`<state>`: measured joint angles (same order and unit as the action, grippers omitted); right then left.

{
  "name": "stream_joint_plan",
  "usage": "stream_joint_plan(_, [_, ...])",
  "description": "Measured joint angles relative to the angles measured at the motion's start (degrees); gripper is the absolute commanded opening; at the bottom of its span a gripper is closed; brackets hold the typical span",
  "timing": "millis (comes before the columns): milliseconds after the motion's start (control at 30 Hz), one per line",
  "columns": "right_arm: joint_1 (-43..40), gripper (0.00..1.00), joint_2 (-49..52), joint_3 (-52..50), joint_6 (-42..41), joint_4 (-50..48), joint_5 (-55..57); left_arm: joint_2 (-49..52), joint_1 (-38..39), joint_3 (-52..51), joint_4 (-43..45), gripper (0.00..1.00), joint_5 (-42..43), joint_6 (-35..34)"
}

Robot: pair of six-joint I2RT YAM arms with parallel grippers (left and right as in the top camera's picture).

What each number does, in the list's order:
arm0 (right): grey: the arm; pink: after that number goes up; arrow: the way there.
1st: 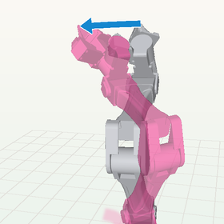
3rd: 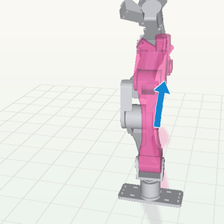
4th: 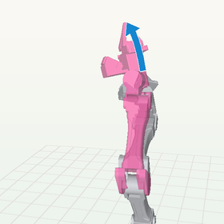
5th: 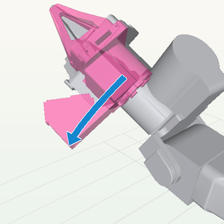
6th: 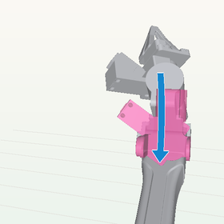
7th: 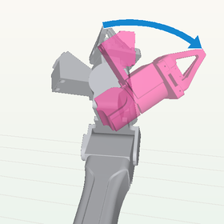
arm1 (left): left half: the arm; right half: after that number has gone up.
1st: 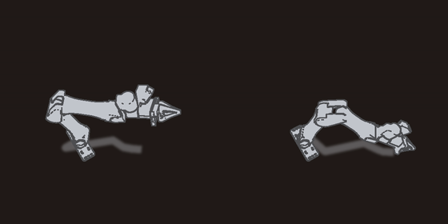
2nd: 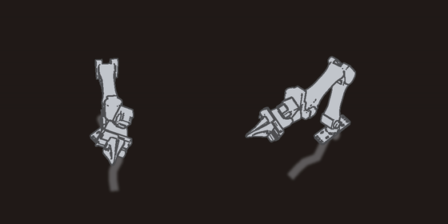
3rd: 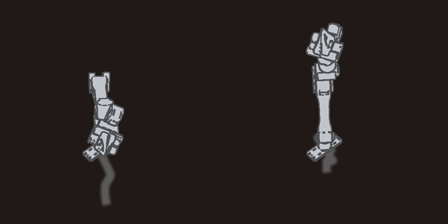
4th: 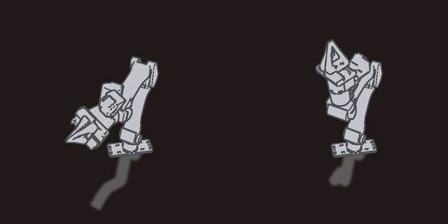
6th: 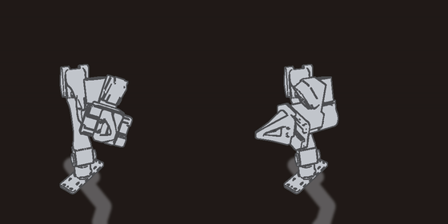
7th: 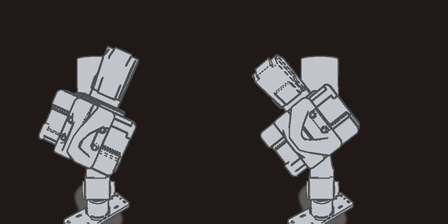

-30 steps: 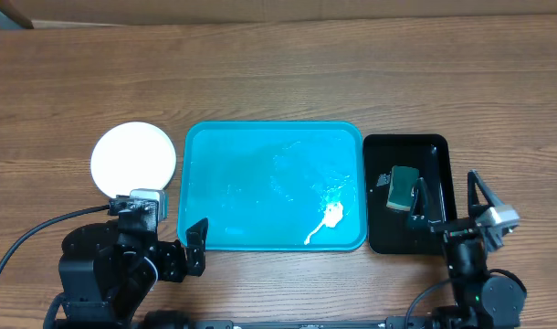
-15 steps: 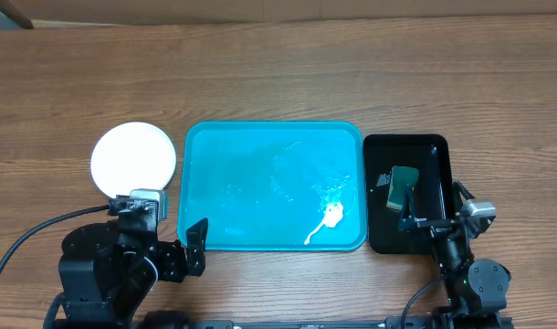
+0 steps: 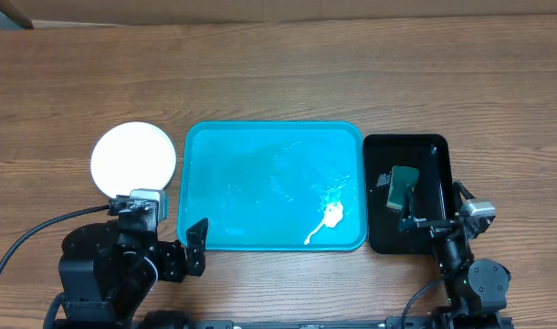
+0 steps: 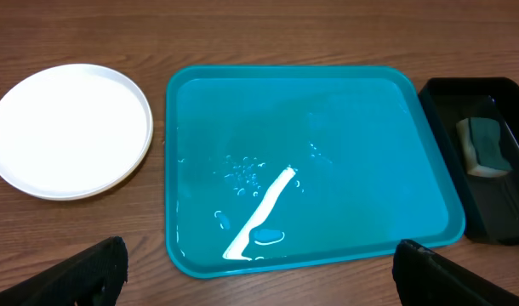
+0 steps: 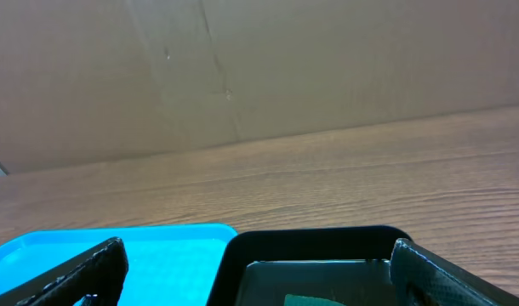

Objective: Clean dirty plates on tray and stack at the side

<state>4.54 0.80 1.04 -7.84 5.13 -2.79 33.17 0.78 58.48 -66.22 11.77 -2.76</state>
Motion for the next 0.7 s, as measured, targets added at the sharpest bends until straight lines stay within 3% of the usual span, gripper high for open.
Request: stream_joint_plan(700, [0.0,1.00,0.0,0.0,0.0,0.0,0.0,-0.7,0.0,-0.4,0.5,1.00,-0.5,0.0])
